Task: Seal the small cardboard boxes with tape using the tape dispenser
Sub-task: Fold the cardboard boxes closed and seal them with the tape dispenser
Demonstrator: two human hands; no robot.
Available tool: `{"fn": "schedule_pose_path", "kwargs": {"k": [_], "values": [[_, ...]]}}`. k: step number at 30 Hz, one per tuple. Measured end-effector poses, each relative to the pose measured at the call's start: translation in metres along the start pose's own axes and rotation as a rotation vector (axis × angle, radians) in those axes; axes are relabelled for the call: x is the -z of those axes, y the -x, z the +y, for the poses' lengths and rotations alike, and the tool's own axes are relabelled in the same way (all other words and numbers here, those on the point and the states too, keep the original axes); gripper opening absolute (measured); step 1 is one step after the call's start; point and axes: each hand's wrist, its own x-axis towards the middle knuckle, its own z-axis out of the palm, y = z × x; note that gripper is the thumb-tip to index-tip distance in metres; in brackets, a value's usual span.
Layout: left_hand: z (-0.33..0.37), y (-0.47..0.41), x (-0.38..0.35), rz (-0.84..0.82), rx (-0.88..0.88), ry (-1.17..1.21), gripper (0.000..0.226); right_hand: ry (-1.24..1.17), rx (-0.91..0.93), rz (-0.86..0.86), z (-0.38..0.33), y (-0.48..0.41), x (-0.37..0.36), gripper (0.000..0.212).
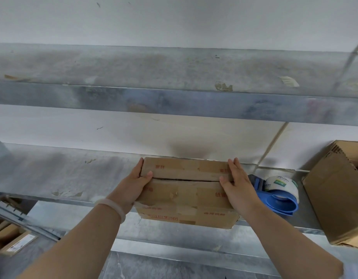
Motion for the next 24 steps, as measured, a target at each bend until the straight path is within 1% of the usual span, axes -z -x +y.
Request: {"fn": "schedule_pose_path", "kwargs": {"k": [2, 4, 5, 6, 8, 9, 11, 16, 21, 24], "values": [[-0.001, 0.003, -0.004, 0.114, -0.038, -0.038, 0.051, -0.034, -0.023, 0.088, -0.001, 0.001, -0.001, 0.063], [-0.004, 0.008, -0.006, 0.228, -0.064, -0.007, 0.048, -0.046, 0.0, 0.142, 0.0, 0.004, -0.001, 0.056], [-0.006, 0.013, -0.007, 0.235, -0.069, 0.026, 0.049, -0.056, 0.007, 0.148, 0.0, 0.007, 0.0, 0.053], [-0.009, 0.019, -0.007, 0.203, -0.082, 0.049, 0.051, -0.075, 0.011, 0.148, 0.001, 0.008, 0.0, 0.051], [-0.013, 0.034, -0.01, 0.08, -0.104, 0.041, 0.06, -0.105, 0.01, 0.141, 0.004, 0.009, 0.002, 0.051], [-0.017, 0.04, -0.012, 0.045, -0.11, 0.034, 0.067, -0.114, 0.008, 0.13, 0.003, 0.01, 0.003, 0.051], [-0.026, 0.048, -0.015, 0.053, -0.13, 0.03, 0.079, -0.137, 0.005, 0.09, 0.003, 0.012, 0.004, 0.052], [-0.031, 0.065, -0.025, 0.193, -0.142, 0.102, 0.074, -0.167, 0.072, -0.011, 0.007, 0.021, 0.013, 0.058], [-0.038, 0.089, -0.02, 0.361, -0.127, 0.099, 0.075, -0.167, 0.217, -0.105, 0.005, 0.032, 0.02, 0.057], [-0.043, 0.111, -0.013, 0.457, -0.11, 0.118, 0.075, -0.141, 0.313, -0.131, -0.001, 0.031, 0.018, 0.06]]}}
